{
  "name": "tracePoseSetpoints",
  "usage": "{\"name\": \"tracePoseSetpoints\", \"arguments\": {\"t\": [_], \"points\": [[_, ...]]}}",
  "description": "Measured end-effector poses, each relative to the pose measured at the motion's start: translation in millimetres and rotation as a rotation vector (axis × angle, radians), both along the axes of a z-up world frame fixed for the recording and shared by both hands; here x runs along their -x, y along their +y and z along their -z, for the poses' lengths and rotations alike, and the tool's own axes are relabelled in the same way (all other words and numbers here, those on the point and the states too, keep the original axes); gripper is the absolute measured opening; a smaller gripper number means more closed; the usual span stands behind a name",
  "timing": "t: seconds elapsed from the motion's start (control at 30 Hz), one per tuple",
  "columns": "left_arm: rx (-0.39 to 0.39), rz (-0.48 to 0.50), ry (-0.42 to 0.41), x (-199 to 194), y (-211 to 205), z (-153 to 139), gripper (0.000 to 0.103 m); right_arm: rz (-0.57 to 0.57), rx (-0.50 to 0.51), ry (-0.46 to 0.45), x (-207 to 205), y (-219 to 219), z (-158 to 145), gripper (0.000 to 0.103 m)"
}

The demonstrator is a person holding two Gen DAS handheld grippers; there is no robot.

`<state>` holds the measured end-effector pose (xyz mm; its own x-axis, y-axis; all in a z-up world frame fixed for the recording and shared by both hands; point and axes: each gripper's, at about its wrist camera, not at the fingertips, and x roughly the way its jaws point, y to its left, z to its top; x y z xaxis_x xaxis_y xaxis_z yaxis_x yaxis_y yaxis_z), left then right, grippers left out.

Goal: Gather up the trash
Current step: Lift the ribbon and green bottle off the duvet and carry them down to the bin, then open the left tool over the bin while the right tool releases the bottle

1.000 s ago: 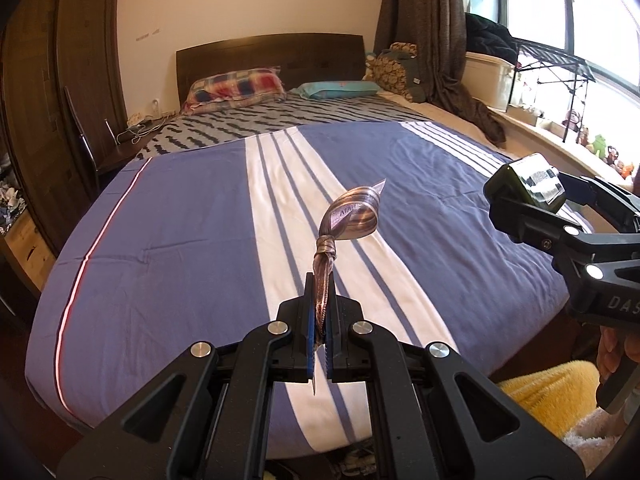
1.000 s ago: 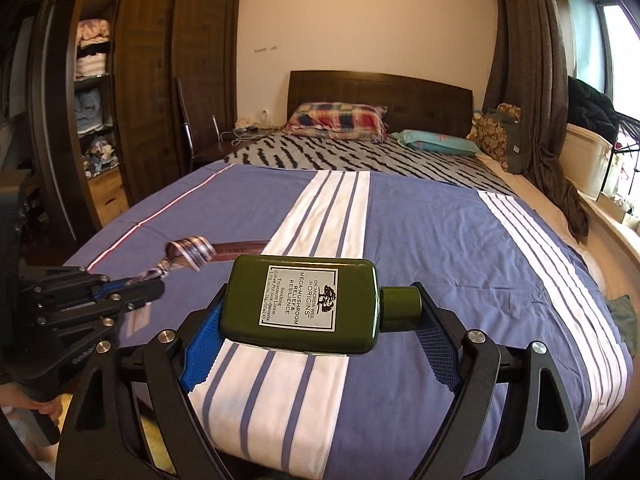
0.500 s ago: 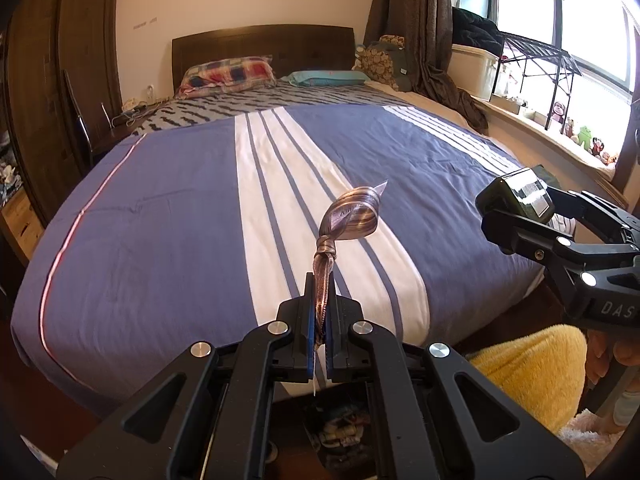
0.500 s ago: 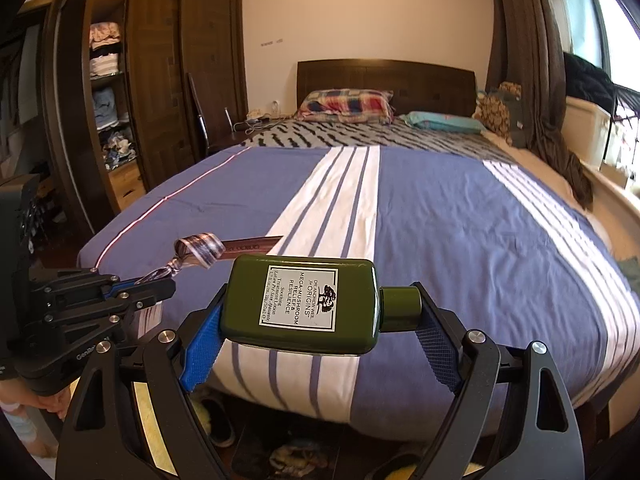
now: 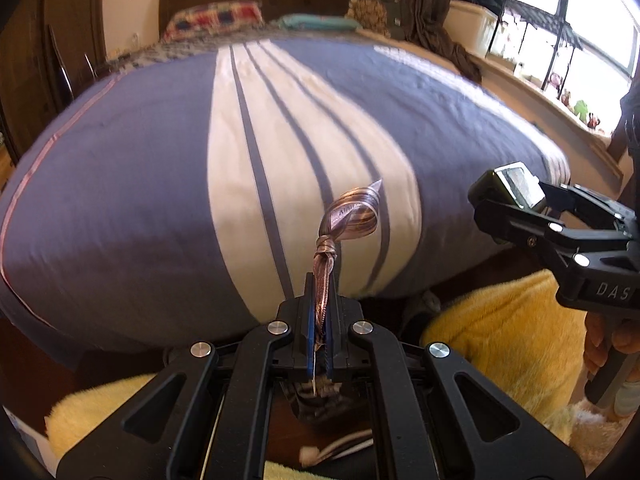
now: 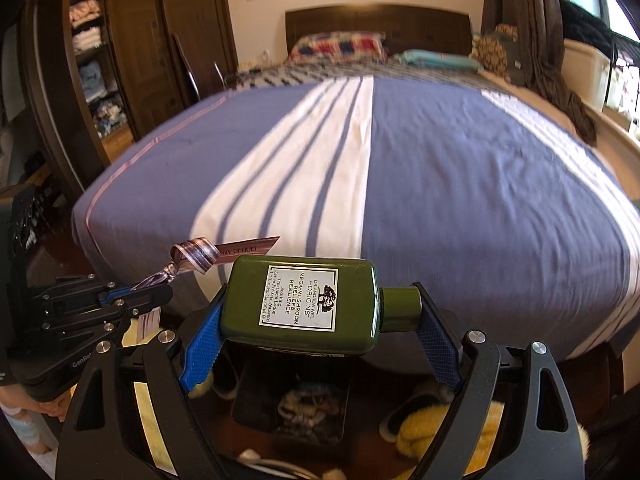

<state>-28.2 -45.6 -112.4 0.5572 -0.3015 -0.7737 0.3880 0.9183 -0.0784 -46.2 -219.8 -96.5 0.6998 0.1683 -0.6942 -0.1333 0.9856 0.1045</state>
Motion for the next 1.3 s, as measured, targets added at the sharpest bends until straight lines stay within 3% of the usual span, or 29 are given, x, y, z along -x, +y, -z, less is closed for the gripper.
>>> {"name": "tracePoseSetpoints", "arguments": {"t": [0.37,0.7,1.07,1.3], "points": [[-0.044,0.010,0.205,-6,-2,95,0.002,0.002,0.005,0.199,-4,4,84,0.086],[-0.037,0.010,0.389,-15,-1,168,0.002,0.034,-0.013,0.327,-11,0,137,0.086],[-0.010,0.026,0.515,-27,-6,203,0.003,0.034,-0.068,0.501,-33,2,196,0.086],[0.016,0.024,0.530,-34,-3,205,0.006,-0.007,-0.101,0.525,-49,13,203,0.086]]}}
